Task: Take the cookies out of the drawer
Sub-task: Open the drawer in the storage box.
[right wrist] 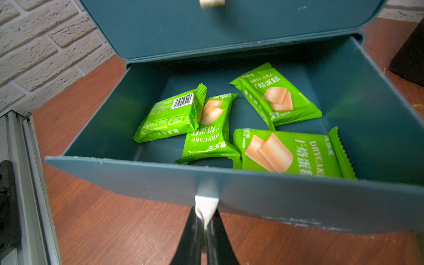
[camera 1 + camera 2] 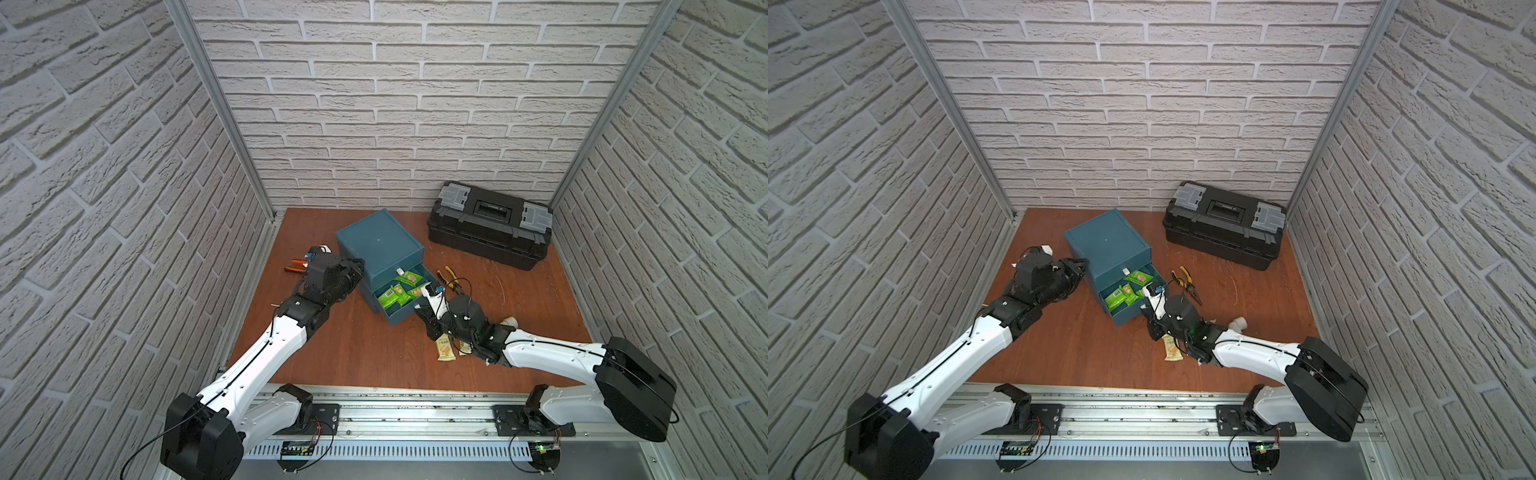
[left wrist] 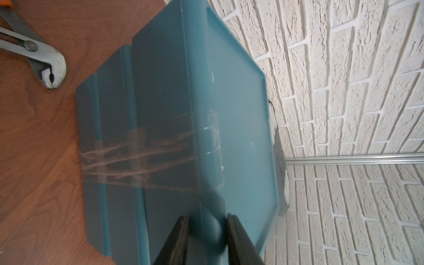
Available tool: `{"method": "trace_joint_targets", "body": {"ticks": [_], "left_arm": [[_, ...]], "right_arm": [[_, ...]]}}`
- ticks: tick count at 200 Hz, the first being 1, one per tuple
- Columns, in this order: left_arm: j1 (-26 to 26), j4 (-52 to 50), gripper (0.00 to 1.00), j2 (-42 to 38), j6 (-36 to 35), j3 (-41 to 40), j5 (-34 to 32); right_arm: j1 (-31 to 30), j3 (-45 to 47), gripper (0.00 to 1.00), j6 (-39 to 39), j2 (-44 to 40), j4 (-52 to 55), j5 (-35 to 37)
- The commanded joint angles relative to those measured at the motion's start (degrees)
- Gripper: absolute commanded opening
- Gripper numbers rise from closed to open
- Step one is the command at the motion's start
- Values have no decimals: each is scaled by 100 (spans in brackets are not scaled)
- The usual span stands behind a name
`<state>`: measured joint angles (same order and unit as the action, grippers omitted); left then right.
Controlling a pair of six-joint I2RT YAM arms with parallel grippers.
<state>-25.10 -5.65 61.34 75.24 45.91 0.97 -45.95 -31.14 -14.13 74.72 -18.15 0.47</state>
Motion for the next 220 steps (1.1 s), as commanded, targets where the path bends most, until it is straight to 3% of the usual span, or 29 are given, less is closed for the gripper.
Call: {"method": "trace_joint_targets", "body": {"ticks": [1,115,172,220], "left_arm": [[5,-538,31,80,17,-174,125],[4,-482,31,115,26,-178,137],[5,-490,31,105,21,-167,138],[5,-499,31,91,-8,-178,161]], "right_arm": [[-107,115,7,58,-305,41,40],[-177,344,10,-77,-441,398,73],[-168,-22,59,74,-895,1316,411],[-69,-970,72,640,-1752,3267,569]]}}
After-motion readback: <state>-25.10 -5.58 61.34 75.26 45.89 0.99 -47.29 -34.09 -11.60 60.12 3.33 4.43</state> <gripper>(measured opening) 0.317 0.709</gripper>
